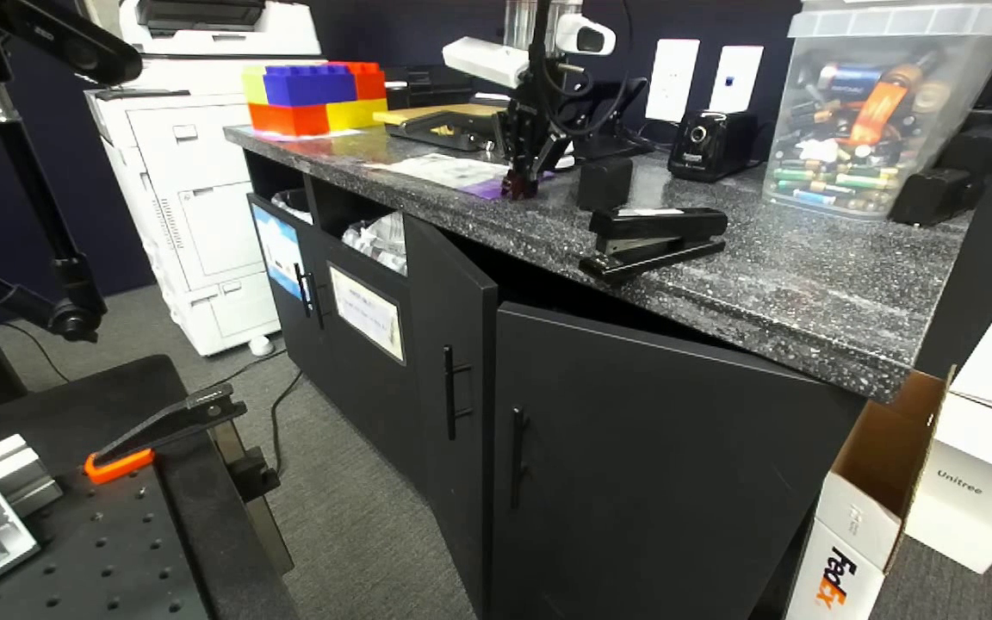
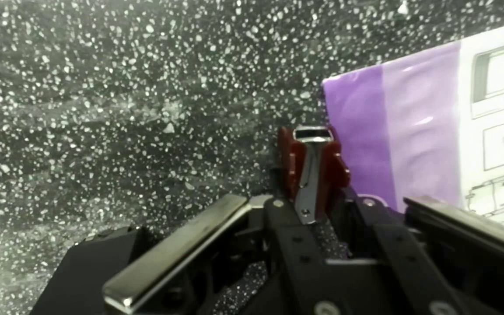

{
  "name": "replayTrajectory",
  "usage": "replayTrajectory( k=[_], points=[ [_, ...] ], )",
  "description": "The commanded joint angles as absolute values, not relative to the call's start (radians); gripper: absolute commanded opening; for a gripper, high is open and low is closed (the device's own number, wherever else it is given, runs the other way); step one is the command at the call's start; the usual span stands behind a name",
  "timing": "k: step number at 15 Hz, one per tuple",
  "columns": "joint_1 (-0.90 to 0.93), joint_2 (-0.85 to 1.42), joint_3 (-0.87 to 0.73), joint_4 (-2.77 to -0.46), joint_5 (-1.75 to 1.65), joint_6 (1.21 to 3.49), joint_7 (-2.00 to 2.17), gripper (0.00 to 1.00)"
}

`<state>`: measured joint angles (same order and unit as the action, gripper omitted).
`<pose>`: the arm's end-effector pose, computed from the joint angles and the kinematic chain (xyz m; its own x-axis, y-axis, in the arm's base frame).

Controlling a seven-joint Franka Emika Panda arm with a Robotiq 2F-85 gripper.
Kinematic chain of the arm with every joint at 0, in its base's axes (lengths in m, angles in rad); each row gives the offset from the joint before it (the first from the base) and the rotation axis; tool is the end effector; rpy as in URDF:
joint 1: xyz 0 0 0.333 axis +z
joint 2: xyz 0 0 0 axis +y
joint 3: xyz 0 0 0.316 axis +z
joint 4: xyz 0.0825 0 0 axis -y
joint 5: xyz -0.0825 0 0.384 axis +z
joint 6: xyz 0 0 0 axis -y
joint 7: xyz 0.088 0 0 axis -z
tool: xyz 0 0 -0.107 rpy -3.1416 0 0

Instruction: Move the staple remover to the left

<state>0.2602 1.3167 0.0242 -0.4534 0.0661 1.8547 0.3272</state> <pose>0.7854 0.2219 0.2386 0.9955 -0.0804 0.0508 -0.0744 -0.9911 -0.1103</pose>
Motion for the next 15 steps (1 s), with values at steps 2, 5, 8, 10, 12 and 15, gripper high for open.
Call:
replayTrajectory(
  k=[2, 5, 8, 10, 12, 15],
  points=[
    [0.263, 1.322, 0.027, -0.455, 0.052, 1.885, 0.321, 0.50],
    [0.276, 1.302, 0.026, -0.451, 0.049, 1.847, 0.332, 0.64],
    [0.301, 1.245, 0.020, -0.465, 0.042, 1.806, 0.358, 0.85],
    [0.291, 1.271, 0.032, -0.465, 0.054, 1.846, 0.339, 0.75],
    [0.304, 1.240, 0.030, -0.465, 0.050, 1.821, 0.351, 0.91],
    [0.306, 1.235, 0.028, -0.457, 0.048, 1.804, 0.354, 0.94]
  ],
)
